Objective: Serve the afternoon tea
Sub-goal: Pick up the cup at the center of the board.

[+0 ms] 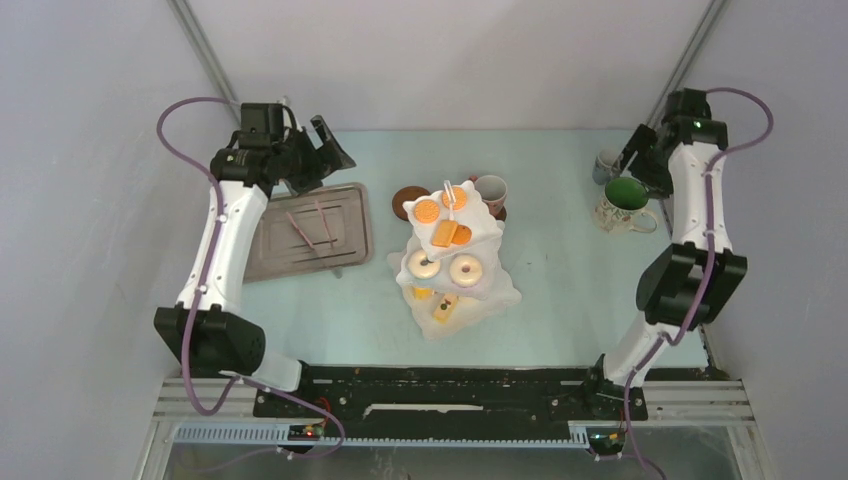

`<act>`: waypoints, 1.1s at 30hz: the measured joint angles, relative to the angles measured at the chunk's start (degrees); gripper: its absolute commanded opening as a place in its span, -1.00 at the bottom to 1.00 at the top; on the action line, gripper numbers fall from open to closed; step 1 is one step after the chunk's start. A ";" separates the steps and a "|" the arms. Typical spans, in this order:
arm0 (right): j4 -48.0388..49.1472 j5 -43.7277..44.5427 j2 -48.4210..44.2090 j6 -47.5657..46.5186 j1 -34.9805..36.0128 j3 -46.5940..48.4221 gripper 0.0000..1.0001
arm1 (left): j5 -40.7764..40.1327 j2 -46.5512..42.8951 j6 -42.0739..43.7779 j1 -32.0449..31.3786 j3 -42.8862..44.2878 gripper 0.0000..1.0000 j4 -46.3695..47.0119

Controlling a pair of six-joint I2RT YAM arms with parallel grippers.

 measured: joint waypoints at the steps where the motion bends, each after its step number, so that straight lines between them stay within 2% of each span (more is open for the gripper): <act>1: 0.37 -0.85 -2.25 -0.13 -0.79 -2.60 0.57 | 0.02 -0.39 0.15 0.00 -0.17 0.88 -0.09; 5: 2.97 -6.27 -11.58 -0.44 -7.19 -14.45 0.69 | 0.31 -1.29 1.07 0.00 -0.74 0.89 -0.22; 8: 5.33 -10.93 -13.70 -0.79 -12.39 -17.97 0.71 | 1.05 -1.27 1.70 0.00 -1.29 0.90 -0.09; 14: 12.76 -17.53 -10.82 -6.27 -15.19 -18.32 0.71 | 2.43 -1.29 3.58 0.07 -4.22 0.90 0.63; 17: 17.25 -22.82 -7.50 -7.32 -17.25 -18.73 0.72 | 2.86 -1.51 4.48 0.61 -6.25 0.90 0.85; 21: 20.31 -25.33 -3.45 -7.98 -19.34 -18.84 0.72 | 3.56 -2.19 5.07 2.01 -8.22 0.90 0.98; 33: 22.97 -31.43 3.04 -11.72 -18.05 -19.87 0.72 | 3.91 -4.11 5.46 2.99 -10.08 0.90 0.96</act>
